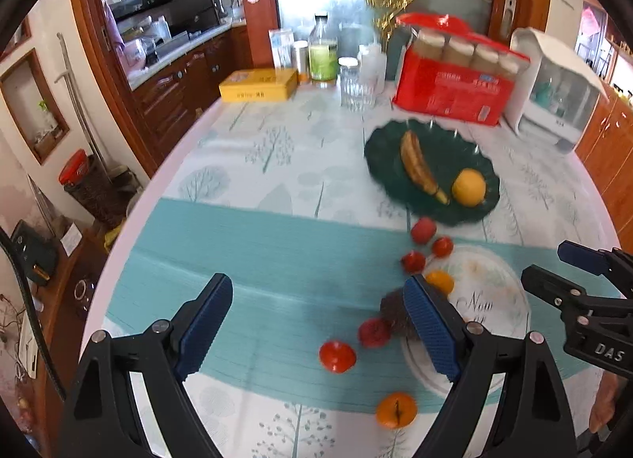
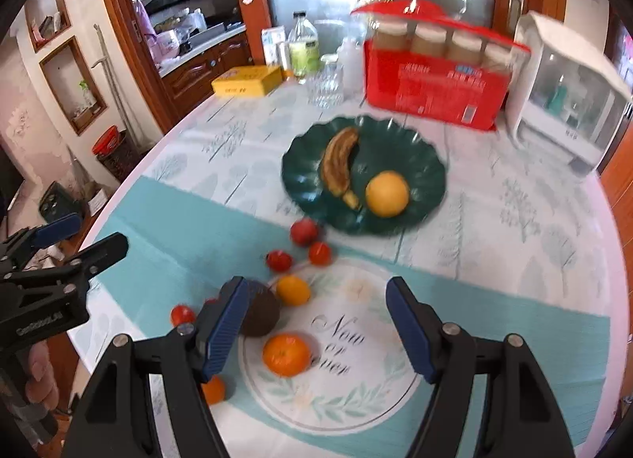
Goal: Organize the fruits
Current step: 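Withdraw both tools from the plate toward the remaining fruit, then grasp the red tomato with the left tool while the right tool grasps an orange, then carry tomato and orange to the green plate and release both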
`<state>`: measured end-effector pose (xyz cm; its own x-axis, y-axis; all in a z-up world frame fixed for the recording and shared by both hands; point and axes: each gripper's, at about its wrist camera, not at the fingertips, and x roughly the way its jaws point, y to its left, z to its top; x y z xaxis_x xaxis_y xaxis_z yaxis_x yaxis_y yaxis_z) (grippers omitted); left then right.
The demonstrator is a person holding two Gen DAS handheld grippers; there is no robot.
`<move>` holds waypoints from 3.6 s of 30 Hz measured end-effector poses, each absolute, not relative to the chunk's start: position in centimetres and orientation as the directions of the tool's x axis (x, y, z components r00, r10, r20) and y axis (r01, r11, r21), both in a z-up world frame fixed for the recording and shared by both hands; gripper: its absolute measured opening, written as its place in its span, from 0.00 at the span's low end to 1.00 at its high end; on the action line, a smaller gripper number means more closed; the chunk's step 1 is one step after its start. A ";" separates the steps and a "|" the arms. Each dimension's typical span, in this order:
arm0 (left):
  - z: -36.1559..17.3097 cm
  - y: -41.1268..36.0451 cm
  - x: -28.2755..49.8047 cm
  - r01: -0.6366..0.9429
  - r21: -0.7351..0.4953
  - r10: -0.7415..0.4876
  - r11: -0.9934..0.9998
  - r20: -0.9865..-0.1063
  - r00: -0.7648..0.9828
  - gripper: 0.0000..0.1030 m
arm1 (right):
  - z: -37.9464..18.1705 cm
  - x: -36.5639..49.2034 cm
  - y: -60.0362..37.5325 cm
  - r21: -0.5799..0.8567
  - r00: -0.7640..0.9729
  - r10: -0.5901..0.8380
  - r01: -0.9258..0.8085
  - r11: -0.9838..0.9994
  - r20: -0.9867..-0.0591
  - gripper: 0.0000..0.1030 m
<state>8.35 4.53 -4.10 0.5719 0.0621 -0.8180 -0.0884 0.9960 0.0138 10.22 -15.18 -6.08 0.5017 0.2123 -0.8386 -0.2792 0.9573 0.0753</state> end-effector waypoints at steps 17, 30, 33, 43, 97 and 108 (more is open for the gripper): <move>-14.6 3.8 8.5 -0.091 -0.036 -0.002 0.995 -0.936 0.353 0.85 | -13.6 8.2 -15.0 0.076 0.371 0.185 -0.290 0.954 -0.910 0.70; -17.8 4.6 9.6 -0.107 -0.057 -0.022 0.993 -0.954 0.300 0.72 | -16.7 8.7 -13.5 0.077 0.319 0.182 -0.315 0.946 -0.930 0.68; -18.4 4.9 9.9 -0.108 -0.066 -0.032 0.992 -0.957 0.289 0.64 | -17.2 9.0 -12.9 0.072 0.311 0.179 -0.326 0.943 -0.933 0.63; -18.4 4.7 10.3 -0.081 -0.079 -0.051 0.994 -0.952 0.303 0.34 | -17.9 9.3 -12.0 0.073 0.309 0.188 -0.348 0.935 -0.933 0.47; -7.4 -3.2 34.8 0.185 -0.051 -0.101 0.981 -0.957 0.272 0.33 | -6.9 33.0 -19.4 0.092 0.399 0.125 -0.101 0.991 -0.908 0.45; -14.4 -7.3 39.1 0.293 -0.040 -0.103 0.955 -0.973 0.206 0.33 | -15.2 35.9 -20.7 0.061 0.305 0.076 -0.057 0.996 -0.949 0.46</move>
<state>39.08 -7.31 -14.38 0.2056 -0.1034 -0.9732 0.2931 0.9553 -0.0396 35.94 -20.67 -15.22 0.3047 0.0757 -0.9494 -0.0570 0.9965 0.0612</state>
